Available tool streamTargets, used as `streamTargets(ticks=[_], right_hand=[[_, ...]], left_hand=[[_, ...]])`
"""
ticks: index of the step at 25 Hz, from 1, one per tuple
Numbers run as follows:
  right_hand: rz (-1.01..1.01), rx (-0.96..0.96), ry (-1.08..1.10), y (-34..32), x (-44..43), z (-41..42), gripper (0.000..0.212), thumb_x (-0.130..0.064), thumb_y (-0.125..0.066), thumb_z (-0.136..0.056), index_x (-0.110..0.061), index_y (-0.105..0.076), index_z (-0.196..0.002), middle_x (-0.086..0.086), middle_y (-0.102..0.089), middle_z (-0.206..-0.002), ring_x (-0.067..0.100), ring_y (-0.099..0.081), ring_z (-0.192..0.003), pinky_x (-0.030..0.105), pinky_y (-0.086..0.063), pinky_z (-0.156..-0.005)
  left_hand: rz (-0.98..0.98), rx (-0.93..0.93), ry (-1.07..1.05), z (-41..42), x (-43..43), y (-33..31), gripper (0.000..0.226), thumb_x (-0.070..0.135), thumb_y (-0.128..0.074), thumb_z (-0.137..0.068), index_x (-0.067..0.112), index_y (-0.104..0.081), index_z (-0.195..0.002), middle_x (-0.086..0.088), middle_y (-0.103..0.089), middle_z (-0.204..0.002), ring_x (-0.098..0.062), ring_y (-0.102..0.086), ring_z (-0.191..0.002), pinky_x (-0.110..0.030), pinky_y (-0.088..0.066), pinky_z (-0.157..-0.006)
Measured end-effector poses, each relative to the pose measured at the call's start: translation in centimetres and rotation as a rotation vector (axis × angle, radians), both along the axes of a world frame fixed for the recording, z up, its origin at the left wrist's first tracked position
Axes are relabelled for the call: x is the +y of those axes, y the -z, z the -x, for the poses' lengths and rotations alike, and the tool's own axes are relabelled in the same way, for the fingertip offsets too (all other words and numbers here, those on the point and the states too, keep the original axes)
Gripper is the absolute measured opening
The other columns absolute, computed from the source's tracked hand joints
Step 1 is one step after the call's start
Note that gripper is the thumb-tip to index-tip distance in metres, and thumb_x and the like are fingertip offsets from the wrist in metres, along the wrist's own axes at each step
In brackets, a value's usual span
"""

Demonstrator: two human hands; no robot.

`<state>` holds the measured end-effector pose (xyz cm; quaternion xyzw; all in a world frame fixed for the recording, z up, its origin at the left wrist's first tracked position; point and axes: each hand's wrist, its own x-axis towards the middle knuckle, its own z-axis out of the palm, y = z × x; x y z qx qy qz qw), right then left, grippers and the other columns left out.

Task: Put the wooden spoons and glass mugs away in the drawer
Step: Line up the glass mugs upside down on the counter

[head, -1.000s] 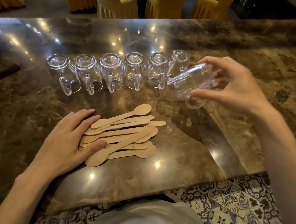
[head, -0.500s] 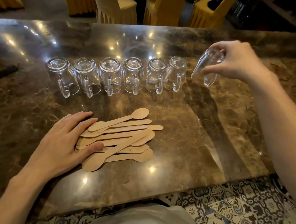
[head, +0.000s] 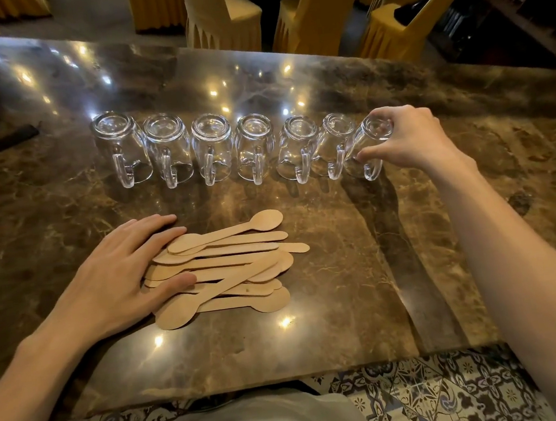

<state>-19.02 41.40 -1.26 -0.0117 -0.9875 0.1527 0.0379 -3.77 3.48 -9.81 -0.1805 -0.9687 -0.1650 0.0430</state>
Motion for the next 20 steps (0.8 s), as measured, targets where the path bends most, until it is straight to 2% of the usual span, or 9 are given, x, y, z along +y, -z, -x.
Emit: streamTargets(ticks=[4,7,9,10,12,13,14,16,20], right_hand=[[-0.019,-0.012,0.005,0.2,0.0,0.0,0.078,-0.041,-0.083,-0.064,-0.019,-0.051,-0.132,0.009,-0.06,-0.127,0.026,-0.055,-0.117,0.042,-0.045,-0.095],[-0.084,-0.096,0.028,-0.6,-0.3,-0.5,0.092,-0.043,-0.082,-0.064,-0.02,-0.038,-0.141,0.01,-0.049,-0.139,0.029,-0.045,-0.127,0.045,-0.04,-0.1],[-0.161,-0.006,0.08,-1.9,-0.7,-1.8,0.093,-0.044,-0.081,-0.064,-0.021,-0.035,-0.142,0.012,-0.045,-0.139,0.03,-0.043,-0.126,0.046,-0.04,-0.099],[-0.159,0.116,0.088,-2.7,-1.1,-2.8,0.085,-0.042,-0.079,-0.067,-0.021,-0.039,-0.139,0.011,-0.049,-0.134,0.027,-0.048,-0.12,0.044,-0.042,-0.095],[-0.054,0.346,0.006,-3.8,-2.8,-5.7,0.058,-0.039,-0.075,-0.073,-0.024,-0.053,-0.125,0.004,-0.061,-0.113,0.013,-0.056,-0.096,0.034,-0.047,-0.082],[0.015,0.381,-0.068,-4.0,-4.0,-7.2,0.046,-0.039,-0.073,-0.076,-0.026,-0.058,-0.118,-0.002,-0.063,-0.102,0.006,-0.056,-0.083,0.027,-0.048,-0.074],[0.07,0.355,-0.141,-4.0,-5.4,-8.9,0.038,-0.039,-0.071,-0.078,-0.028,-0.061,-0.113,-0.007,-0.062,-0.094,0.0,-0.054,-0.073,0.02,-0.046,-0.067],[0.131,0.225,-0.256,-3.3,-8.3,-12.3,0.033,-0.04,-0.066,-0.079,-0.028,-0.063,-0.11,-0.015,-0.058,-0.088,-0.006,-0.052,-0.07,0.012,-0.041,-0.063],[0.245,0.08,-0.358,-0.6,-12.8,-18.0,0.026,-0.035,-0.065,-0.081,-0.027,-0.065,-0.106,-0.017,-0.06,-0.088,0.0,-0.056,-0.074,0.02,-0.051,-0.068]], left_hand=[[-0.01,0.012,0.003,0.0,0.3,-0.2,0.081,0.077,-0.027,-0.08,0.022,-0.048,-0.135,0.001,-0.045,-0.142,-0.018,-0.038,-0.131,-0.038,-0.024,-0.109],[-0.073,-0.005,-0.01,-0.1,0.2,-0.5,0.082,0.078,-0.029,-0.078,0.023,-0.047,-0.136,0.004,-0.043,-0.143,-0.014,-0.036,-0.131,-0.037,-0.025,-0.108],[-0.156,-0.029,-0.049,-0.4,-0.1,-0.7,0.078,0.075,-0.031,-0.079,0.024,-0.046,-0.136,0.007,-0.042,-0.142,-0.008,-0.035,-0.129,-0.033,-0.028,-0.106],[-0.18,-0.028,-0.075,-0.6,-0.3,-0.7,0.074,0.071,-0.031,-0.081,0.024,-0.046,-0.136,0.006,-0.043,-0.142,-0.008,-0.035,-0.129,-0.032,-0.03,-0.104],[-0.186,-0.026,-0.13,-1.6,-0.8,-0.6,0.068,0.064,-0.028,-0.086,0.022,-0.046,-0.135,0.002,-0.044,-0.142,-0.013,-0.038,-0.129,-0.035,-0.031,-0.103],[-0.18,-0.032,-0.154,-2.1,-1.1,-0.6,0.066,0.062,-0.026,-0.088,0.02,-0.047,-0.135,0.0,-0.045,-0.142,-0.016,-0.039,-0.13,-0.037,-0.031,-0.104],[-0.17,-0.038,-0.174,-2.6,-1.6,-0.6,0.065,0.06,-0.025,-0.089,0.019,-0.047,-0.135,-0.001,-0.045,-0.142,-0.017,-0.039,-0.13,-0.038,-0.031,-0.105],[-0.145,-0.036,-0.205,-3.7,-2.5,-0.7,0.061,0.056,-0.028,-0.093,0.016,-0.048,-0.134,-0.004,-0.046,-0.141,-0.02,-0.039,-0.131,-0.04,-0.031,-0.106],[-0.049,-0.018,-0.243,-5.7,-3.5,-0.6,0.06,0.046,-0.033,-0.092,0.007,-0.047,-0.135,-0.013,-0.043,-0.143,-0.028,-0.038,-0.132,-0.046,-0.029,-0.11]])
